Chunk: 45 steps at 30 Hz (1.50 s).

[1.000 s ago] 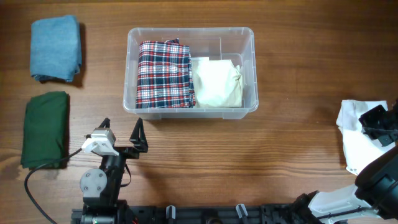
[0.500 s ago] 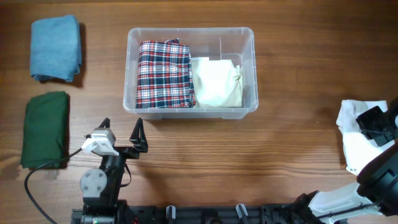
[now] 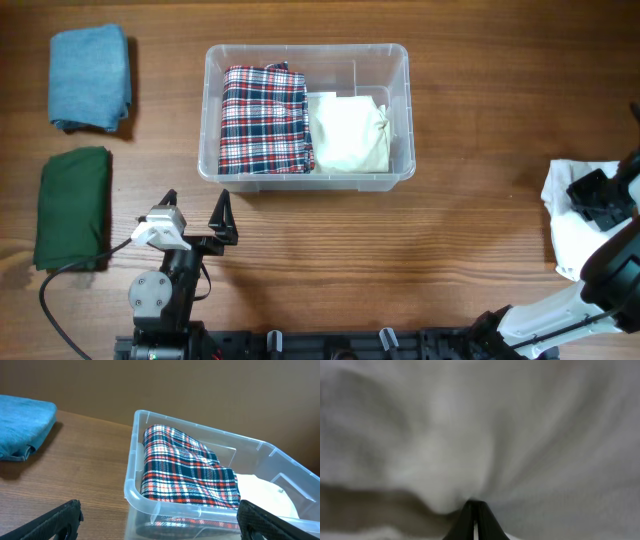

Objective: Pack container

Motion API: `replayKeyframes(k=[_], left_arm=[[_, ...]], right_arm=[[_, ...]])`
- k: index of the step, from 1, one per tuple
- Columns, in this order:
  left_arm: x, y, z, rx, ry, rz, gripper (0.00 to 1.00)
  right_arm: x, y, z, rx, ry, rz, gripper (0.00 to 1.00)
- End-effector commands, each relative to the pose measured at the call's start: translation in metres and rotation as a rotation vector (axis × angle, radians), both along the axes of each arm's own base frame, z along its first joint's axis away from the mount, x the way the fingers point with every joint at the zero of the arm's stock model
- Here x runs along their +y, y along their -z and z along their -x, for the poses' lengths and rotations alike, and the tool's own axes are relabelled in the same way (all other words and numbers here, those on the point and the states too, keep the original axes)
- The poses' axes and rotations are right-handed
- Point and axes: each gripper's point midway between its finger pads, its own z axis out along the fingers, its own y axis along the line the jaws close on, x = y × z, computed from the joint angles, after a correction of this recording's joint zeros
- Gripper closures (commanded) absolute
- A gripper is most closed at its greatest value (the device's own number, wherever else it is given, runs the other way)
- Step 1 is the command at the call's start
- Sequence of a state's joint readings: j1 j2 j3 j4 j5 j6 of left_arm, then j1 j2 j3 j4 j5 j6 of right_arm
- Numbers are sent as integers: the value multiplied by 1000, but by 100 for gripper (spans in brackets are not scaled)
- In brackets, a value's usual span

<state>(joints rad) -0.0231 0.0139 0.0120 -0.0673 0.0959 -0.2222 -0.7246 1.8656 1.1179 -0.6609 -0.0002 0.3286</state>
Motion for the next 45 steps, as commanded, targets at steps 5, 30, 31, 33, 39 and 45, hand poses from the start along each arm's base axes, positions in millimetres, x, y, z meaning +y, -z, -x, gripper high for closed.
replayKeyframes(k=[5,30,31,33,39,45], left_arm=[[1,2,0,0,-3,-5,0],[1,2,0,0,-3,-5,0],[1,2,0,0,-3,-5,0],[1,2,0,0,-3,-5,0],[1,2,0,0,-3,-5,0],[1,2,0,0,-3,-5,0]], right_arm=[[73,27,-75,-107,-151,-76,96],[61,-115,-150,-449,-336,23,33],[54,-114,-144,-438,-334,27,33],[38,-108,-130,-403,-309,35,32],[-1,-98,-97,-352,-343,74,22],[-4,-87,-81,-300,-455,79,19]])
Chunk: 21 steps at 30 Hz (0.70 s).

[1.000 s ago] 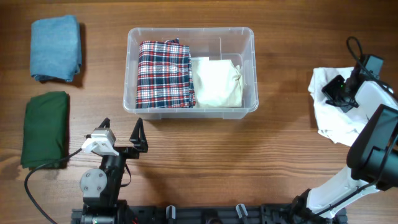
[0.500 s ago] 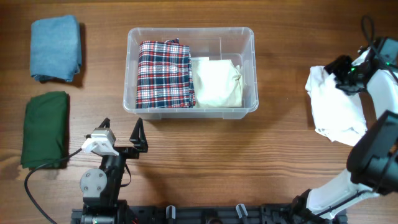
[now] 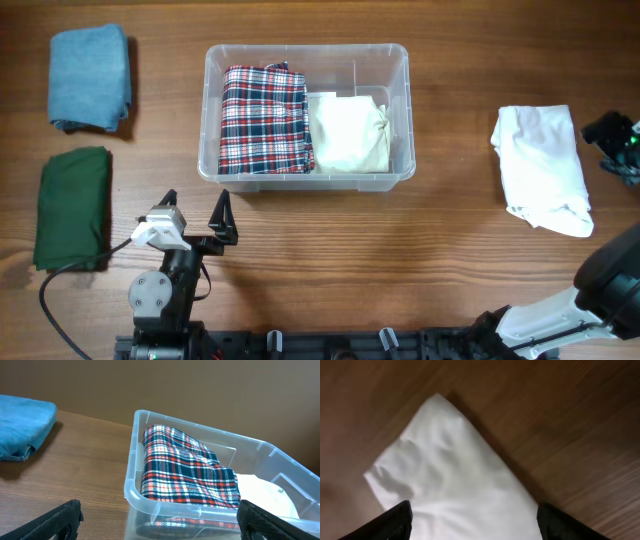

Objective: Pack container

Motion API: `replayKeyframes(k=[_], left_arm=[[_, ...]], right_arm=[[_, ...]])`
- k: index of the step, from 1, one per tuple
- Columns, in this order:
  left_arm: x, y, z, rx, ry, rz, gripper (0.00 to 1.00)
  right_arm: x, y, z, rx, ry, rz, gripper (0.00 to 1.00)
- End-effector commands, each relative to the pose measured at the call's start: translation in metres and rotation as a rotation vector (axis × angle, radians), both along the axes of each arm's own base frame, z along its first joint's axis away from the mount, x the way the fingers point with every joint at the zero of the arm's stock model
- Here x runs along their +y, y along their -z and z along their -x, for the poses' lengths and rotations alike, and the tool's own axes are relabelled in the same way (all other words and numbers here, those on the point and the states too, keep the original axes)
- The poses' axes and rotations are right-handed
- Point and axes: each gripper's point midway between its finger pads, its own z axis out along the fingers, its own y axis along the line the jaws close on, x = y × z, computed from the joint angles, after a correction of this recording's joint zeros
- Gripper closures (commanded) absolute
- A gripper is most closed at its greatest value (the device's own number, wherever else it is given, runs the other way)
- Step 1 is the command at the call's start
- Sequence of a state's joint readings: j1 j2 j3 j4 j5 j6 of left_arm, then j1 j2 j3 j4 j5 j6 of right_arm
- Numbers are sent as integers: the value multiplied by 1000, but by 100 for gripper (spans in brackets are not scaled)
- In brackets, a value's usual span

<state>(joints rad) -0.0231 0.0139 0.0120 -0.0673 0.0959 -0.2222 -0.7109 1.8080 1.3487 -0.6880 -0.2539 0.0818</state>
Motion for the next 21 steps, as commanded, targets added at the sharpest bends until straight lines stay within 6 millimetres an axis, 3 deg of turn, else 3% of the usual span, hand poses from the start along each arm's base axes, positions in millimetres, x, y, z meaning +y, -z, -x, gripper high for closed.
replayKeyframes(k=[1,9,16,21], left_arm=[[1,2,0,0,-3,-5,0],[1,2,0,0,-3,-5,0],[1,2,0,0,-3,-5,0],[1,2,0,0,-3,-5,0]], right_arm=[[6,11,5,34,-132,43,18],[5,40,20,114,-142,5,11],[12,64,19,122,-187,-63,0],[18,80,16,117,-219,-108,1]])
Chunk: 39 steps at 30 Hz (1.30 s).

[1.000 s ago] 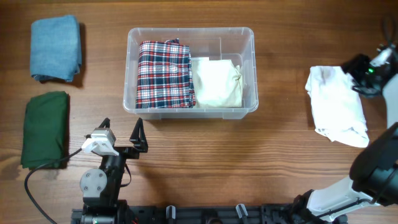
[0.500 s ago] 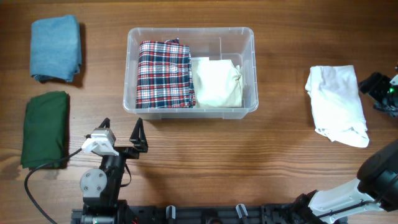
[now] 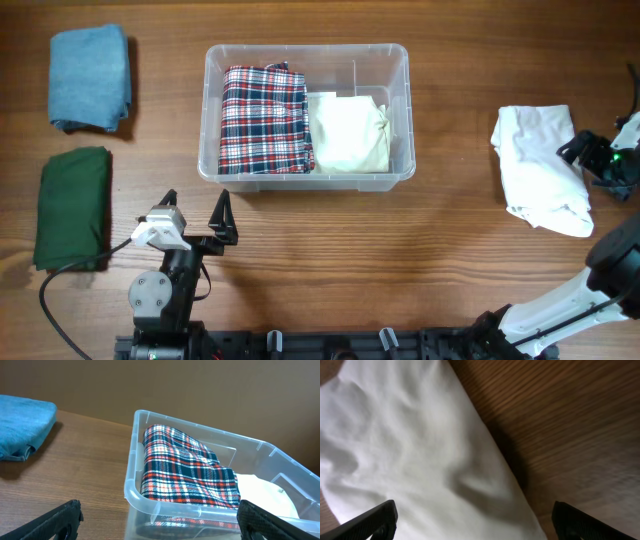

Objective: Pack container

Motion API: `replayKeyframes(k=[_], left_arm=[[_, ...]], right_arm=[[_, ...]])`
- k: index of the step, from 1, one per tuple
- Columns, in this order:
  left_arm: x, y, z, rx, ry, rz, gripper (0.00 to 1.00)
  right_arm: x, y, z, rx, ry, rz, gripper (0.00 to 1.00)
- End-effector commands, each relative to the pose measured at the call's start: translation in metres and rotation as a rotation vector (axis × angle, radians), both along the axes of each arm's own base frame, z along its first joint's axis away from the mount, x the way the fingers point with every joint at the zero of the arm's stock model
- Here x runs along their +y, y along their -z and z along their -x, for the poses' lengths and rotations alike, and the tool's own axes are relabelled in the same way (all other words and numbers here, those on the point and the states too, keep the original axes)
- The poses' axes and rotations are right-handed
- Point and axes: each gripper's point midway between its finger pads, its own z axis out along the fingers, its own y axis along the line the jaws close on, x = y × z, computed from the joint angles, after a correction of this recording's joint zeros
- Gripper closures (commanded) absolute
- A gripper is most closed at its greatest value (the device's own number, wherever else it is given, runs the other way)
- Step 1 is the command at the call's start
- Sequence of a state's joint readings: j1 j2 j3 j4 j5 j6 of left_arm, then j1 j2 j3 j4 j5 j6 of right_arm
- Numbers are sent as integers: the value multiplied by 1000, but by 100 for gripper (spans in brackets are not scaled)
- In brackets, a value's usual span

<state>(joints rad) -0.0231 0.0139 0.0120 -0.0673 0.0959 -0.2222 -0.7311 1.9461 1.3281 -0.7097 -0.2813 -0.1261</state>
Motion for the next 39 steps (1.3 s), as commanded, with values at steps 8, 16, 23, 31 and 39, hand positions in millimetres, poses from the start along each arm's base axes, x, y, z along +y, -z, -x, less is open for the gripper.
replayKeyframes(k=[8,16,23,31,39], left_arm=[[1,2,0,0,-3,-5,0],[1,2,0,1,-3,-5,0],[1,2,0,0,-3,-5,0],[1,2,0,0,-3,-5,0],[1,2,0,0,-3,-5,0]], right_arm=[[13,37,2,27,-34,-94,1],[35,54,-2,30,46,-255,1],[70,47,-17,11,104,-425,6],[91,47,-22,58,138,-466,7],[103,45,-44,15,95,-440,37]])
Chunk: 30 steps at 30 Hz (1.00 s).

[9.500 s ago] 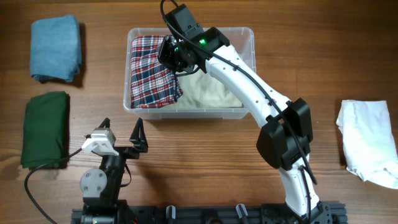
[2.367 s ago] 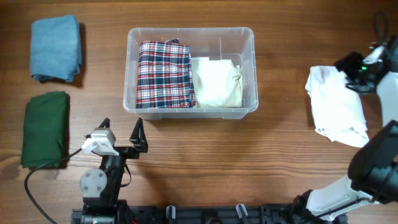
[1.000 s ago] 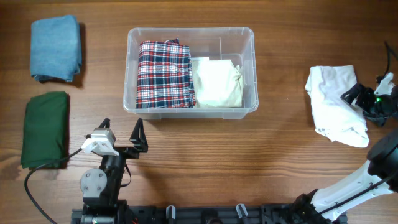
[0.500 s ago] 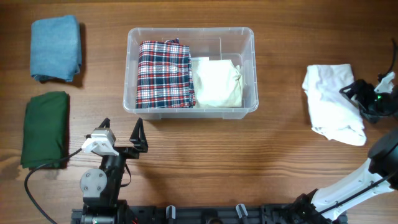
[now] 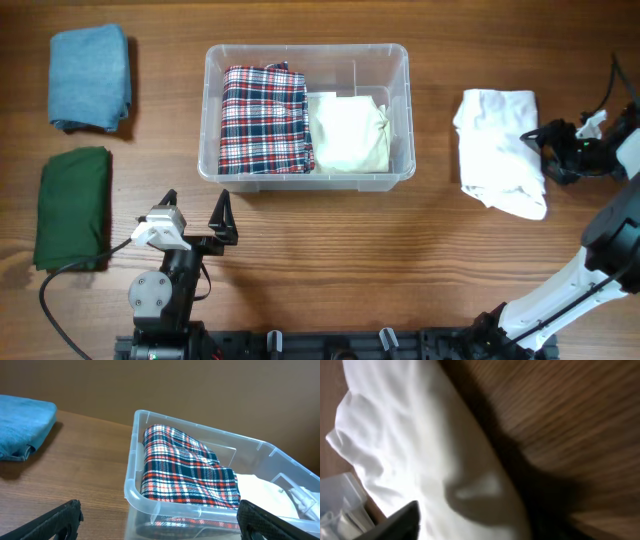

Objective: Pack container

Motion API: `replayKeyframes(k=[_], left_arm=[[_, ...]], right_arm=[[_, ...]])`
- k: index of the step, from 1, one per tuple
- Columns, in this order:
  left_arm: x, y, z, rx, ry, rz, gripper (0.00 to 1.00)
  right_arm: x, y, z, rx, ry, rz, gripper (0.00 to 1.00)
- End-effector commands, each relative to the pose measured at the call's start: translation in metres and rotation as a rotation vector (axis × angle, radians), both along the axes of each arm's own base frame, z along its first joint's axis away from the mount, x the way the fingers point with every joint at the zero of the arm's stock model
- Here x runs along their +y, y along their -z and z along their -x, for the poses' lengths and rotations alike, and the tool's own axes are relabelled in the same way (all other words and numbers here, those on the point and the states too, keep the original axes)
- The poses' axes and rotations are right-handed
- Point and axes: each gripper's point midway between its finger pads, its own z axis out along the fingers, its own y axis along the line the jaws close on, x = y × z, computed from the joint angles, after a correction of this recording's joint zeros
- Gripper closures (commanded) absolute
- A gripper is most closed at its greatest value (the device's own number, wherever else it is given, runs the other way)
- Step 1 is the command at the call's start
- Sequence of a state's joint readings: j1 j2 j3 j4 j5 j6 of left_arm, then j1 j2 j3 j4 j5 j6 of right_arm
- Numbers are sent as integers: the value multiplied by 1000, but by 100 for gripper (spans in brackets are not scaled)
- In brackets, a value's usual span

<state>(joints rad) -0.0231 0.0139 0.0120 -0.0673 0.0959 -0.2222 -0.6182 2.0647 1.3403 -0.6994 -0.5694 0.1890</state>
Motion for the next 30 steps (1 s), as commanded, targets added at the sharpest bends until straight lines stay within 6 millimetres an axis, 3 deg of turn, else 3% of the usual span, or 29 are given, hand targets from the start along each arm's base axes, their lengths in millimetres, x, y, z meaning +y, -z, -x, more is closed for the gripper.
replayKeyframes(k=[1,9,14,18,22,30], left_arm=[[1,2,0,0,-3,-5,0],[1,2,0,0,-3,-5,0],[1,2,0,0,-3,-5,0],[1,2,0,0,-3,-5,0],[1,2,0,0,-3,-5,0],[1,2,0,0,-3,-5,0]], right_arm=[[24,23,-4,25,-48,-26,39],[30,17,-41,-186,-291,162,39],[29,18,-52,-257,-440,301,27],[26,17,-58,-290,-482,353,27],[25,17,-59,-297,-489,361,24],[35,24,-41,-249,-558,325,21]])
